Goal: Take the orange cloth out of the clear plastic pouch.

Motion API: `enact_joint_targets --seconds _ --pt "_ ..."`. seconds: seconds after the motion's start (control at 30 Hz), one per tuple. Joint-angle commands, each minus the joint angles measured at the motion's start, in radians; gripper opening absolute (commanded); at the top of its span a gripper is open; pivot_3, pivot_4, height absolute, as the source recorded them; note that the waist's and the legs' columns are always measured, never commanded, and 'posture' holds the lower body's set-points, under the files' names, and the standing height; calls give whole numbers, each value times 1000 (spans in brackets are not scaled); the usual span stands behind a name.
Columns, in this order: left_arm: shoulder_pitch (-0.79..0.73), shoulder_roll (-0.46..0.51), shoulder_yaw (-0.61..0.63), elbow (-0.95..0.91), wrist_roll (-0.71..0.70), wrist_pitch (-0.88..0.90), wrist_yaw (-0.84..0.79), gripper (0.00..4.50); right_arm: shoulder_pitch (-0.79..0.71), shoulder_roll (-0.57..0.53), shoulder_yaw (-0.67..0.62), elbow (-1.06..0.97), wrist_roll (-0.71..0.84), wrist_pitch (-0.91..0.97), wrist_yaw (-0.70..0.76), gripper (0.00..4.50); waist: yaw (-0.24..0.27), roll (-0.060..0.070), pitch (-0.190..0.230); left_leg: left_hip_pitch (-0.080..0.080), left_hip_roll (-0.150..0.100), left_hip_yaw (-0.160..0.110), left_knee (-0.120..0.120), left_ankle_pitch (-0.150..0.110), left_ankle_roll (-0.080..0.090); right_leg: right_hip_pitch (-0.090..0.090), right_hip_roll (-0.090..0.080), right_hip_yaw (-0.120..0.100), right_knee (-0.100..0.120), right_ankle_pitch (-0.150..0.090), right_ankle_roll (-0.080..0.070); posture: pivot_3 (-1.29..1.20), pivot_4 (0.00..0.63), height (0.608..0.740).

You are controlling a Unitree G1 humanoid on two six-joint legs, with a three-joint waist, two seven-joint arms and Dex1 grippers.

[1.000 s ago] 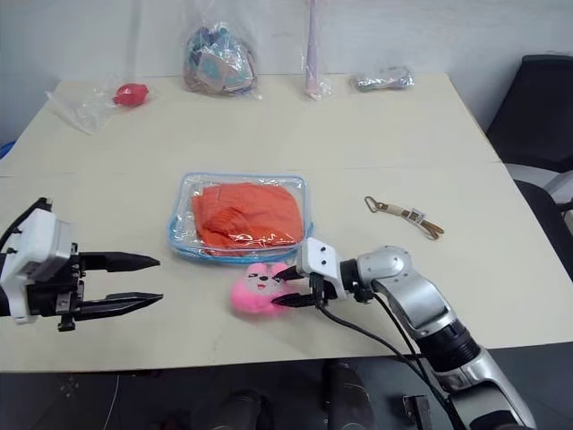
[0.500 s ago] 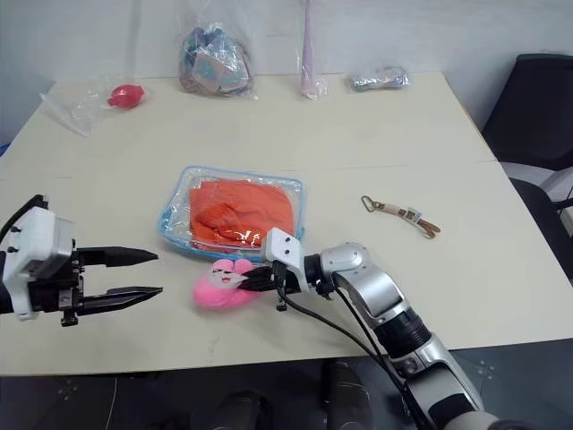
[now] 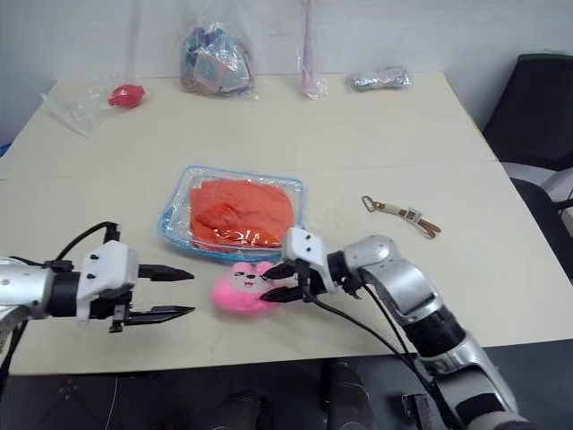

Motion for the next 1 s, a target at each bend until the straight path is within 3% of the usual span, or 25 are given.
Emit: enact_joint_targets --seconds 0.03,0.17,0.2,0.27,0.47,0.6,0.7,1.0 --pt "-54 -43 -65 15 45 -40 23 2664 10 -7 -33 -68 54 28 -3 1850 0 0 0 0 0 0 0 0 0 0 0 0 0 0 0 0 150 740" --pt "-104 -66 -74 31 34 -25 19 2664 16 -6 -35 -69 52 37 -35 1850 -1 0 0 0 1 0 0 0 0 0 0 0 0 0 0 0 150 740" --pt "-110 -62 -65 35 25 -21 11 2664 17 -4 -36 -68 62 49 -36 2031 -1 0 0 0 0 1 0 0 0 0 0 0 1 0 0 0 150 740" --pt "-119 -58 -49 42 10 -11 2 2664 15 6 -30 -61 73 61 -40 2467 -1 0 0 0 0 0 0 0 0 0 0 0 1 0 0 0 150 740" --pt "-108 -33 28 26 -43 40 -21 2664 -34 125 45 64 8 4 -86 4449 -4 0 0 0 1 0 0 0 0 0 0 0 1 0 0 0 150 740" --pt "-97 -25 65 3 -72 73 -25 2664 -40 113 31 49 3 -13 -72 4449 1 0 0 1 0 -1 1 0 0 -2 0 -1 1 0 0 0 150 740" --pt "-83 -35 43 -16 -61 65 -21 2664 -29 45 -26 -10 35 1 -49 4449 4 0 0 -1 -2 -5 4 0 1 -3 -2 -2 1 0 0 0 150 740" --pt "-209 -153 -177 33 15 20 8 2664 -10 -157 -221 -200 212 128 -8 4449 7 0 0 -1 -1 -4 3 0 1 -1 -1 -2 1 0 0 0 150 740"
